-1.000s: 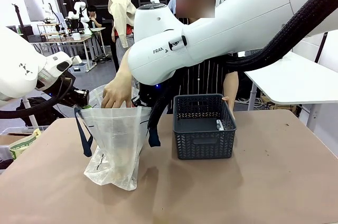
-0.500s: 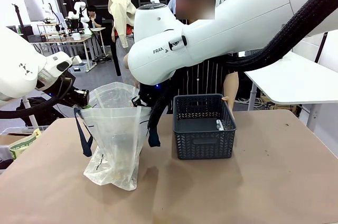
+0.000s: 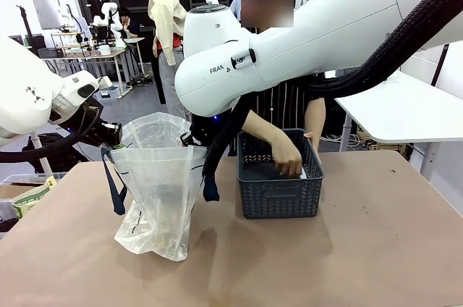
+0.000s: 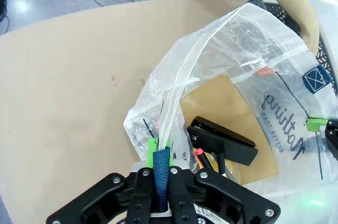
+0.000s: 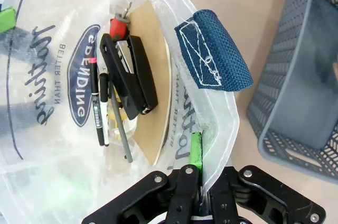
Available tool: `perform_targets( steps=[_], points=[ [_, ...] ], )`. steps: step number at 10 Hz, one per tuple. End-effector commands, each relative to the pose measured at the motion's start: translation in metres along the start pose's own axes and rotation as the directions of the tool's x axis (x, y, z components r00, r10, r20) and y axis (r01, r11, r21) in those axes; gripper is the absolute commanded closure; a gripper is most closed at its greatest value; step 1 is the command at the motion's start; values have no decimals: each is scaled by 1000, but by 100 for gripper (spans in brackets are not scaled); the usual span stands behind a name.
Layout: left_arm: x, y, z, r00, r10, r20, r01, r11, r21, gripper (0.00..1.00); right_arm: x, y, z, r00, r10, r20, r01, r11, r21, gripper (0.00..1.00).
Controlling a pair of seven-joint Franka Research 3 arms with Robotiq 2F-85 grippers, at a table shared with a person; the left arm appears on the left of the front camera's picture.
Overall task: Transfer purchased items from the store into the shopping bag.
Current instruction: Move the Reusable shopping bag to the right side of the table.
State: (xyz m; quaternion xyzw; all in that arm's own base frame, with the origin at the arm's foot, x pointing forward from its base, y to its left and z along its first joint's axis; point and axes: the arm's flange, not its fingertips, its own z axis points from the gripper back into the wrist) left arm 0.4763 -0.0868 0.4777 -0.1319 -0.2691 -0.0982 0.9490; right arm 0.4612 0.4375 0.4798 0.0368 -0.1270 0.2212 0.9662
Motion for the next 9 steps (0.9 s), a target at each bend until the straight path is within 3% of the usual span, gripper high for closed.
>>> perform_targets(
  steps=[1,9],
  points=[
    [1,2,1,1000,-8,5,7,1000,3,100,-2,0,0,1000,-16,2,16,1000,-2,100],
    [1,2,1,1000,-8,5,7,1000,3,100,-2,0,0,1000,-16,2,16,1000,-2,100]
  ],
)
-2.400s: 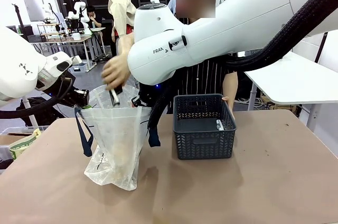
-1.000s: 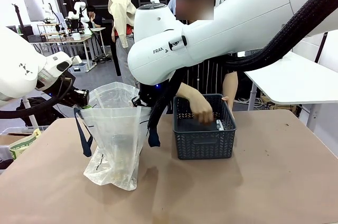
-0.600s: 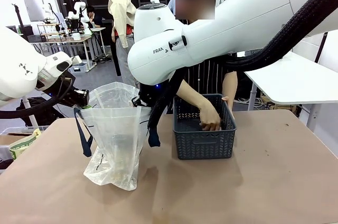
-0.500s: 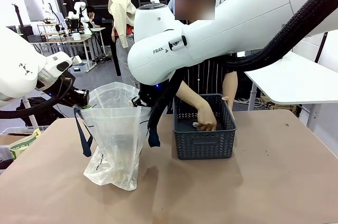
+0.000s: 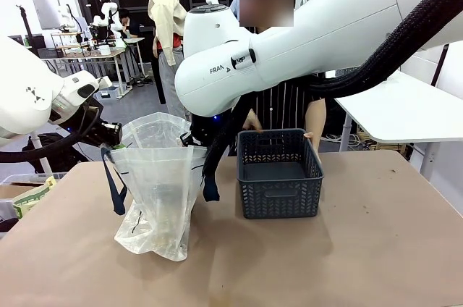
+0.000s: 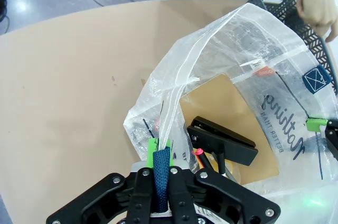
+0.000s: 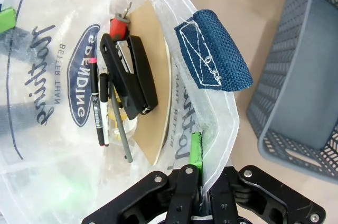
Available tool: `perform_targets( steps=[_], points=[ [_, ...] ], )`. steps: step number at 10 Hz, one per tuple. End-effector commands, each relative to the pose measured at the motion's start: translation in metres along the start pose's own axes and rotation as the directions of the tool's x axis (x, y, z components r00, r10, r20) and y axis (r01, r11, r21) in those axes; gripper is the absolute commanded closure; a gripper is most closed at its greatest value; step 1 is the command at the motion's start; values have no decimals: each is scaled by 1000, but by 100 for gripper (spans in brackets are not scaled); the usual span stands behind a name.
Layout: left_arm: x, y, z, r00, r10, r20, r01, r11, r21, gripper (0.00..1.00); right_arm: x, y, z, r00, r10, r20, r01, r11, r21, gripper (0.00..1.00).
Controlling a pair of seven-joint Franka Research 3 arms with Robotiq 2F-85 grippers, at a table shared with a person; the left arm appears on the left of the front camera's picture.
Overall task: Transfer purchased items from the store into the shopping bag.
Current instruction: Move the Reusable shopping bag to the right side of the table.
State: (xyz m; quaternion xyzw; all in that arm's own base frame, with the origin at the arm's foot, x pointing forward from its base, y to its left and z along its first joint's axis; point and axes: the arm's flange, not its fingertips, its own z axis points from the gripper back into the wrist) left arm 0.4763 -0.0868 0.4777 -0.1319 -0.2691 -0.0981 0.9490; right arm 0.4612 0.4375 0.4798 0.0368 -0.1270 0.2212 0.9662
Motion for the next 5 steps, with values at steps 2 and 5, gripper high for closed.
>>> perform_targets(
  steps=[2,5],
  points=[
    [1,2,1,1000,-8,5,8,1000,3,100,-2,0,0,1000,-16,2,16,1000,-2,100],
    [1,2,1,1000,-8,5,8,1000,3,100,-2,0,0,1000,-16,2,16,1000,-2,100]
  ],
)
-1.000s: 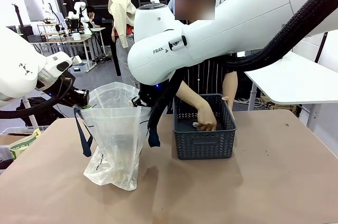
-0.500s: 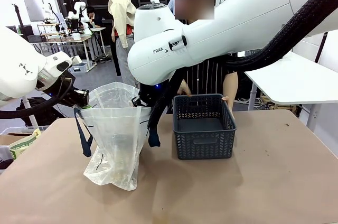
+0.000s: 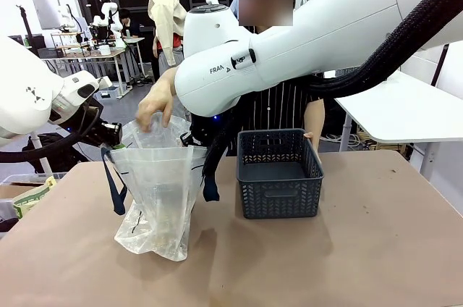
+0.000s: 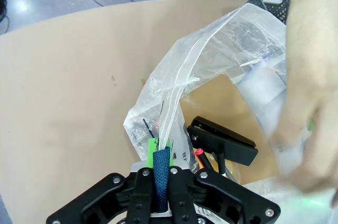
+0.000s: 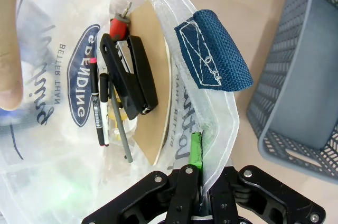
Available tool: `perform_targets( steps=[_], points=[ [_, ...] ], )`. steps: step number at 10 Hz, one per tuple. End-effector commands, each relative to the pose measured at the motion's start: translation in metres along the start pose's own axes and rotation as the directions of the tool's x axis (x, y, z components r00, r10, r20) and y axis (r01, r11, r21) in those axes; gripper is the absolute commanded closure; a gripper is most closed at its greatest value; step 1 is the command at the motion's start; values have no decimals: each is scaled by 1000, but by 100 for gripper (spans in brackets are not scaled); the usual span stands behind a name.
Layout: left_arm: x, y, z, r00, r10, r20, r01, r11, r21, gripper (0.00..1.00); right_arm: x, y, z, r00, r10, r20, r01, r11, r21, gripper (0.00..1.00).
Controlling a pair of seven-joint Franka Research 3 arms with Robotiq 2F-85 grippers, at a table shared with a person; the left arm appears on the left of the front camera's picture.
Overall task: Transfer purchased items from the store into the shopping bag.
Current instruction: Move the Reusable shopping bag to the right side of the table.
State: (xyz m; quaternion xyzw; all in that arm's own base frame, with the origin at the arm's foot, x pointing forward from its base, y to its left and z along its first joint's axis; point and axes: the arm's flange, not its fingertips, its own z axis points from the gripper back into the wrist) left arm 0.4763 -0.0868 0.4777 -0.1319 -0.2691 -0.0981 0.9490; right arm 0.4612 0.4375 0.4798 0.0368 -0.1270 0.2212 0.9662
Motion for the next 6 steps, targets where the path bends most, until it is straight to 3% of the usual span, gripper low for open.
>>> perform_targets(
  steps=[1,6],
  points=[
    [1,2,1,1000,-8,5,8,1000,3,100,-2,0,0,1000,-16,2,16,1000,-2,100],
    [0,0,0,1000,0,0,0,1000,0,100,-2,0,0,1000,-16,2,16,1000,-2,100]
  ],
)
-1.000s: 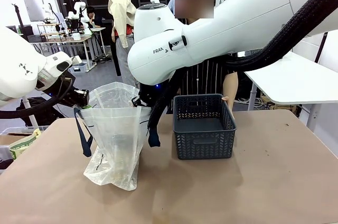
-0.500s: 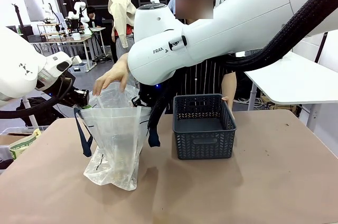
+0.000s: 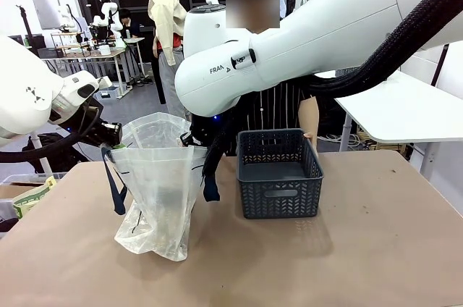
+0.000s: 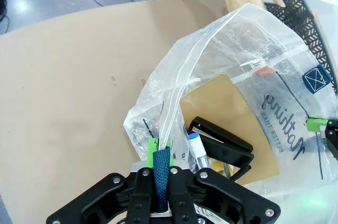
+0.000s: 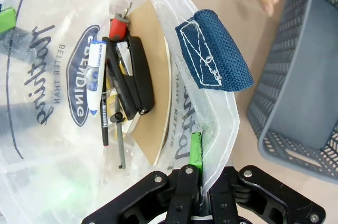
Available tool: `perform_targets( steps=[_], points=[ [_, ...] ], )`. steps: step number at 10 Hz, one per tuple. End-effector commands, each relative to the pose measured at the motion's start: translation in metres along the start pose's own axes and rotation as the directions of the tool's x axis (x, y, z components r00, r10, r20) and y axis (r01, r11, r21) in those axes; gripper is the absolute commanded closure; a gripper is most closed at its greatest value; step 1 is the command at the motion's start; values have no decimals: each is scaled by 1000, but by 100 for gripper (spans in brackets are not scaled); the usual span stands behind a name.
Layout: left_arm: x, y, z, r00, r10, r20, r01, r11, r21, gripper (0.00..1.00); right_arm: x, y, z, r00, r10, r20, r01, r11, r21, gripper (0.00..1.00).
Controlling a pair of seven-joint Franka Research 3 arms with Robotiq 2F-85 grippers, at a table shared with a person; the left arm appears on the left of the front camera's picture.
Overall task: Transfer purchased items from the store into the shopping bag.
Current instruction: Move the Reusable shopping bag to the right side of the table.
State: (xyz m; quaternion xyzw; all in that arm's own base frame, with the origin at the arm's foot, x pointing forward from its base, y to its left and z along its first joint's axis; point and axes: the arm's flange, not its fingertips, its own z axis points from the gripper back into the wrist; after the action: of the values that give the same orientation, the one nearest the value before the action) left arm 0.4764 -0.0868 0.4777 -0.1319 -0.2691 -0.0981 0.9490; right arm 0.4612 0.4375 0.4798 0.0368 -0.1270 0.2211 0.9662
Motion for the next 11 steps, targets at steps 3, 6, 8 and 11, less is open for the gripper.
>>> perform_targets(
  steps=[3,6,8,11],
  points=[
    [-3,-7,-3,1000,24,13,-23,996,-82,55,0,0,0,1000,0,0,0,1000,0,100],
    [-12,-10,-8,999,38,-7,-39,986,-163,13,0,12,-1,998,53,21,-52,998,-40,100],
    [-13,-11,-15,999,44,-16,-46,978,-202,13,3,24,-2,995,98,23,-96,994,-61,100],
    [-12,-12,-20,996,91,-1,-87,954,-286,13,9,45,-8,986,165,2,-164,982,-91,100]
  ],
)
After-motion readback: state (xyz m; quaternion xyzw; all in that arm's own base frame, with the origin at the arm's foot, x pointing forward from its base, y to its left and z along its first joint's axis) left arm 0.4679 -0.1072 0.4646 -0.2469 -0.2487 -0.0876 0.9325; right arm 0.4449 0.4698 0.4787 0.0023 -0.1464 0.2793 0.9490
